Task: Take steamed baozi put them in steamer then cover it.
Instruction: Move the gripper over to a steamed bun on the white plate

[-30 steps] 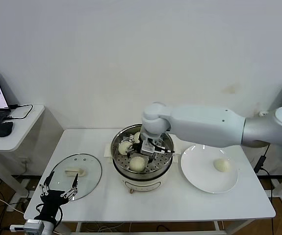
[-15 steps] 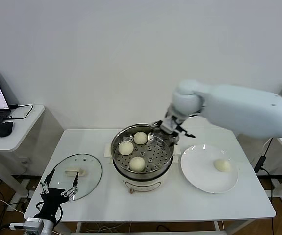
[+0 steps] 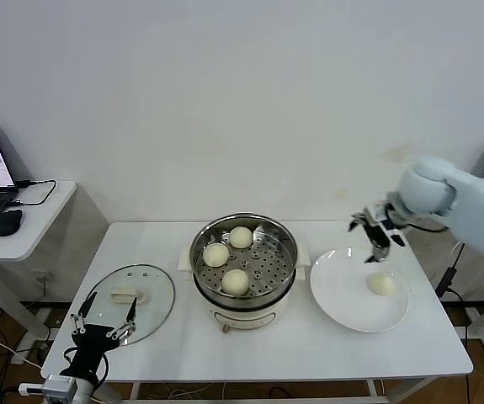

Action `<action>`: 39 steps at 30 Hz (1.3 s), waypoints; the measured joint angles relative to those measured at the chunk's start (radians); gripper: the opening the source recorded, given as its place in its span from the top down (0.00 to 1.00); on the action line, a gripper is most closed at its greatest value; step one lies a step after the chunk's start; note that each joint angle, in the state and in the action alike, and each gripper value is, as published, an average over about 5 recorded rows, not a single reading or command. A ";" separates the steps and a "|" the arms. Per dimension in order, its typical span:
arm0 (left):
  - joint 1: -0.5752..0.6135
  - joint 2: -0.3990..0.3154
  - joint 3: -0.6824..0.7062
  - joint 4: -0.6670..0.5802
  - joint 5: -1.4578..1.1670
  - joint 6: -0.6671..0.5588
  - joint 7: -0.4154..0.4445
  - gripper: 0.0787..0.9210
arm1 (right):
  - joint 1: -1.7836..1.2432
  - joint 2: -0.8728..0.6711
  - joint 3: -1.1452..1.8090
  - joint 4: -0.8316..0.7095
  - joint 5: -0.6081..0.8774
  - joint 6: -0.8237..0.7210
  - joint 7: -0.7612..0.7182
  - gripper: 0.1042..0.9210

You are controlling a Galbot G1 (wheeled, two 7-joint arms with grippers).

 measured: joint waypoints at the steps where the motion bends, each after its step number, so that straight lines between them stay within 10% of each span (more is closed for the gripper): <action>1: 0.002 -0.001 0.000 -0.002 0.001 0.000 0.000 0.12 | -0.031 -0.008 0.025 -0.008 -0.011 -0.002 -0.001 0.12; 39: 0.019 -0.020 -0.013 0.000 0.010 0.000 -0.001 0.12 | -0.500 0.199 0.473 -0.455 -0.313 0.050 0.042 0.21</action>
